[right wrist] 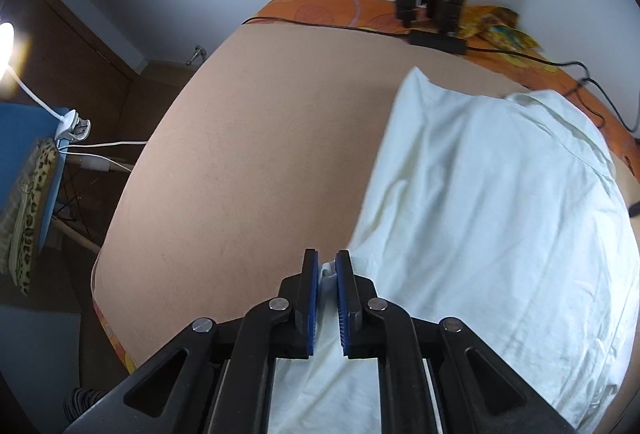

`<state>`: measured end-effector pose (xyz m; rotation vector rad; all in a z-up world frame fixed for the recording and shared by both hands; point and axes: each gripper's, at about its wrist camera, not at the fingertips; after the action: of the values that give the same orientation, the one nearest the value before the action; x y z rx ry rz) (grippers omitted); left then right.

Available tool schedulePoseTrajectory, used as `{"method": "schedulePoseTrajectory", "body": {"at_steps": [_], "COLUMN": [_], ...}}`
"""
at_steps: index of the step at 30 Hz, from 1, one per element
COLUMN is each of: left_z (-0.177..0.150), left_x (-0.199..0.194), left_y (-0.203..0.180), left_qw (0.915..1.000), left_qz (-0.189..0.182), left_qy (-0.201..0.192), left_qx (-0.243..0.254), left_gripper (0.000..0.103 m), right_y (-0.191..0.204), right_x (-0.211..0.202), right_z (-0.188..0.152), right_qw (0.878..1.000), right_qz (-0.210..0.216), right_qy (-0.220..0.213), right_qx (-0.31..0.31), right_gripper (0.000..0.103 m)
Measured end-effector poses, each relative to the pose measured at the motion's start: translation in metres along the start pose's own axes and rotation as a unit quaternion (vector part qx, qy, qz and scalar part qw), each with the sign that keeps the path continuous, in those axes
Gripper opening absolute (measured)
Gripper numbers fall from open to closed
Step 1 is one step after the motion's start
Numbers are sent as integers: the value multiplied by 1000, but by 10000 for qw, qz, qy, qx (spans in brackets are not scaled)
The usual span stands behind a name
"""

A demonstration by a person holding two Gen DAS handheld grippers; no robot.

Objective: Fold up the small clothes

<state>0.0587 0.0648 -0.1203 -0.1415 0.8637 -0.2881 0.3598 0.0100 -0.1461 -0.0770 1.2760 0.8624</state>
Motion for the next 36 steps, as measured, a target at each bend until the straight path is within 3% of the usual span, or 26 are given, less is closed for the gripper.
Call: {"method": "schedulePoseTrajectory", "body": {"at_steps": [6,13,17,19,21,23,26,29,36], "left_z": [1,-5,-10,-11,-9,-7,-3,-1,-3], "left_x": [25,46,15,-3,-6,-2,7,13,31], "left_y": [-37,-60,-62,-51,-40,-23,-12,-16,-32], "left_qw": [9989,9952,9954,9965,9967,9971,9970,9969,9977], "left_qz": [-120,-252,-189,93,338,504,608,638,390], "left_qy": [242,805,623,436,396,429,403,261,272], "left_qx": [379,505,706,709,615,372,270,375,477], "left_gripper": [5,9,10,10,10,10,10,10,10], "right_y": [-42,-78,-84,-81,-78,-80,-84,-83,-88], "right_x": [-21,-8,-4,-6,-10,-15,-34,-63,-136], "right_z": [-34,-53,-54,-55,-57,-60,-69,-84,-138], "right_qw": [9981,9956,9967,9982,9987,9983,9972,9946,9852], "right_qz": [375,536,451,237,-199,-332,-245,-151,47], "right_qy": [-372,-562,-492,-454,-455,-455,-669,-1006,-1696], "right_qx": [303,517,464,312,98,137,226,226,262], "right_gripper": [6,7,7,10,15,15,16,33,36]}}
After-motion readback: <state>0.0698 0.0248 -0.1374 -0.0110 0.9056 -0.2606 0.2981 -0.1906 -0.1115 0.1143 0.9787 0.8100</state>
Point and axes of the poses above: each gripper's, at about its wrist camera, not at the fingertips, and x roughly the way its jaws point, y to its left, z to its top, and after that the axes turned 13 degrees about z, right-handed
